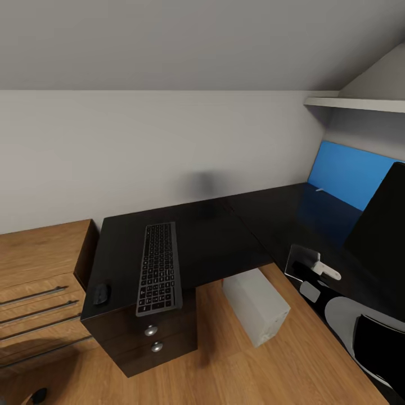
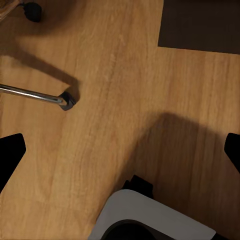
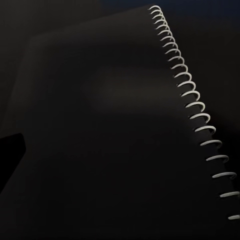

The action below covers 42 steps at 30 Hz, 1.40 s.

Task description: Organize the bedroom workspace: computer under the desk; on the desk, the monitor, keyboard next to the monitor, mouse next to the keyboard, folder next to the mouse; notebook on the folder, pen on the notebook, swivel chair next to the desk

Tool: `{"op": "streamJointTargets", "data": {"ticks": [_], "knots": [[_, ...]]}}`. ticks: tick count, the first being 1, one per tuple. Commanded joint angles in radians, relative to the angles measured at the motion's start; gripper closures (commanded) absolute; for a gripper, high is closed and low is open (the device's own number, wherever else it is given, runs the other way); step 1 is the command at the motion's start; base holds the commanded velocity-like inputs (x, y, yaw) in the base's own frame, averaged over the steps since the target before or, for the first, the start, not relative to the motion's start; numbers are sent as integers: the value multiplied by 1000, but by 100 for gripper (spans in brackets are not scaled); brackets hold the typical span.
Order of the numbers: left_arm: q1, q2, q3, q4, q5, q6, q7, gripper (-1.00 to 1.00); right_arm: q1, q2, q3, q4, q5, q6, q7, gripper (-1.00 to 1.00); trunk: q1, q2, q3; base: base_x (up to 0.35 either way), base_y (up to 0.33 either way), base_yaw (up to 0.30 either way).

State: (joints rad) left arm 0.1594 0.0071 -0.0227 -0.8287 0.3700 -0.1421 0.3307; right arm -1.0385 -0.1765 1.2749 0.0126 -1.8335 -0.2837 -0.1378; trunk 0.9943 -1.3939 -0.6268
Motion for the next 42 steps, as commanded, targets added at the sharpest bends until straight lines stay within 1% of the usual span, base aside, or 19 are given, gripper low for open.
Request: {"op": "streamJointTargets", "data": {"ticks": [1,11,19,28,42], "knots": [[0,1,-2,-1,9,-4,3,-100,0,0,-17,-2,-17,60,-2,-100,0,0,-1,-1,3,0],[0,1,-2,-1,9,-4,2,-100,0,0,-17,-2,-15,60,-2,-100,0,0,-1,0,1,0],[0,1,-2,-1,9,-4,3,-100,0,0,-17,-2,-15,58,-3,-100,-31,56,24,0,0,0],[0,1,-2,0,10,-4,4,-100,0,0,-17,-2,-15,58,-3,-100,-31,56,24,0,0,0],[0,1,-2,0,10,-4,4,-100,0,0,-16,-2,-15,58,-4,-100,-84,154,68,0,0,0]]}}
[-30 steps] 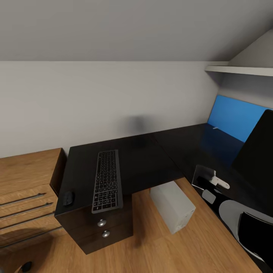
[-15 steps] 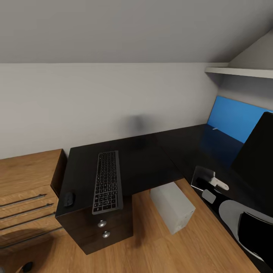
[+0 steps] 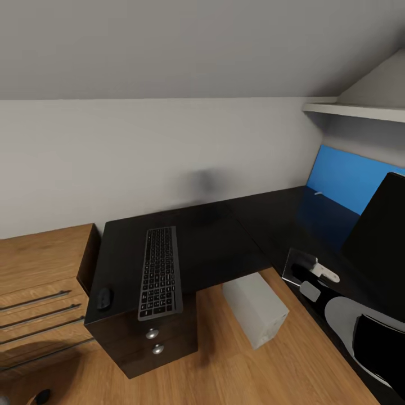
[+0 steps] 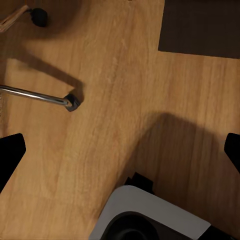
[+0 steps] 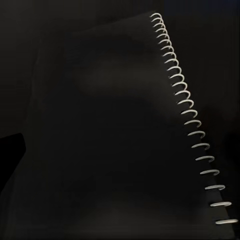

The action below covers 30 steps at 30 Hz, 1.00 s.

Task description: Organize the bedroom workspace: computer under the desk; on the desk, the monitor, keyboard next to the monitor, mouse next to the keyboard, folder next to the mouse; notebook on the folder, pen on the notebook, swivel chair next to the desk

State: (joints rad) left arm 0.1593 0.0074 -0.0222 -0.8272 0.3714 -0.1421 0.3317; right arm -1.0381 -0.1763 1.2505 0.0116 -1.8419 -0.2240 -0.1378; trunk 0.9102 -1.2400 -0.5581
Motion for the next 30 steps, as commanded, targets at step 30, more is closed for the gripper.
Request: {"op": "streamJointTargets", "data": {"ticks": [30], "knots": [[0,1,-3,35,9,-4,3,-100,0,-2,7,3,-5,-3,-6,-100,0,0,-1,44,0,0]]}}
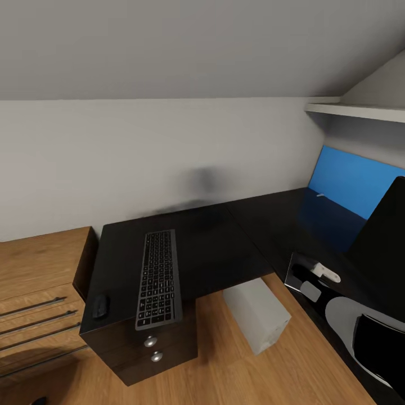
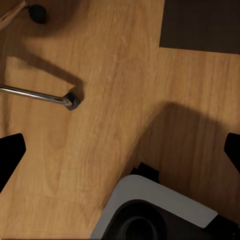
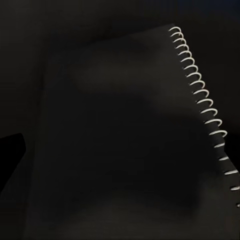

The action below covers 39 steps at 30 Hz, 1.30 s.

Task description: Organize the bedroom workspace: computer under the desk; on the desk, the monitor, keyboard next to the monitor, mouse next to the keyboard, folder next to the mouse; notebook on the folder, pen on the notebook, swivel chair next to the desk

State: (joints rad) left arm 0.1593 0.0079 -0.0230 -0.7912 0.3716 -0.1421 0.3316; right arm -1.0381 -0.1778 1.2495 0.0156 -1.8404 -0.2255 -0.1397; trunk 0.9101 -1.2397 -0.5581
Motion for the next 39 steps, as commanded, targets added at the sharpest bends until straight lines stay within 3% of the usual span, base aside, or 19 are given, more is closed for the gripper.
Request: {"op": "streamJointTargets", "data": {"ticks": [1,39], "knots": [[0,1,-3,0,9,-4,3,-100,0,0,8,-1,-7,-1,-4,-100,0,-1,-1,4,0,0],[0,1,-3,6,7,-4,3,-100,0,0,12,0,-7,-10,-38,-100,0,-1,-1,26,-24,0]]}}
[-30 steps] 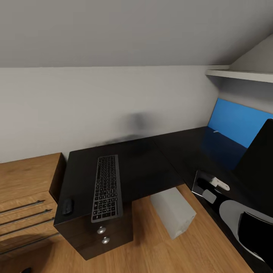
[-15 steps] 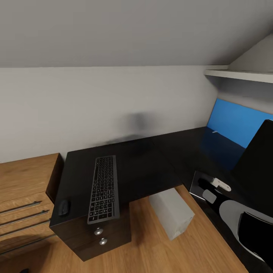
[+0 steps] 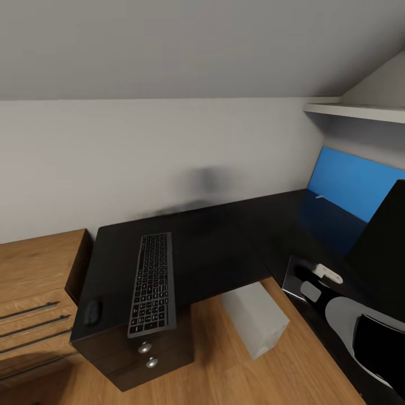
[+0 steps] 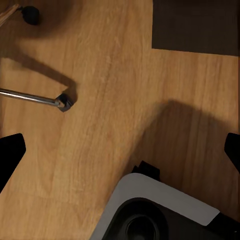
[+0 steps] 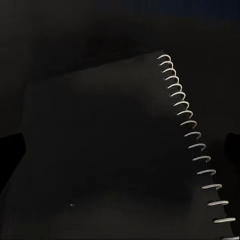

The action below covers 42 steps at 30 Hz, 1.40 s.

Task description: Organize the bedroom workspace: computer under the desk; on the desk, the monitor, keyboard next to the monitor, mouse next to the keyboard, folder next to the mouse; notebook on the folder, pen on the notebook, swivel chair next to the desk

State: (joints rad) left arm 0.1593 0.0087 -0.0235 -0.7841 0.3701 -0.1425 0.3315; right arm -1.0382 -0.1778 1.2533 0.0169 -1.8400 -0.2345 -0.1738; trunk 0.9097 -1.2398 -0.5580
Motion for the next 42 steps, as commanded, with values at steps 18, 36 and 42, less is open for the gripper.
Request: {"op": "streamJointTargets", "data": {"ticks": [18,36,42], "knots": [[0,1,-1,-1,9,-3,3,-100,0,-1,11,0,-5,-3,-2,-100,0,0,-1,57,-10,0],[0,1,-1,-1,9,-3,4,-100,0,-9,7,0,-5,2,-8,-100,0,0,-1,0,0,0],[0,1,-1,-4,8,-4,4,-100,0,-13,6,0,-5,5,-35,-100,0,0,-1,0,0,0]]}}
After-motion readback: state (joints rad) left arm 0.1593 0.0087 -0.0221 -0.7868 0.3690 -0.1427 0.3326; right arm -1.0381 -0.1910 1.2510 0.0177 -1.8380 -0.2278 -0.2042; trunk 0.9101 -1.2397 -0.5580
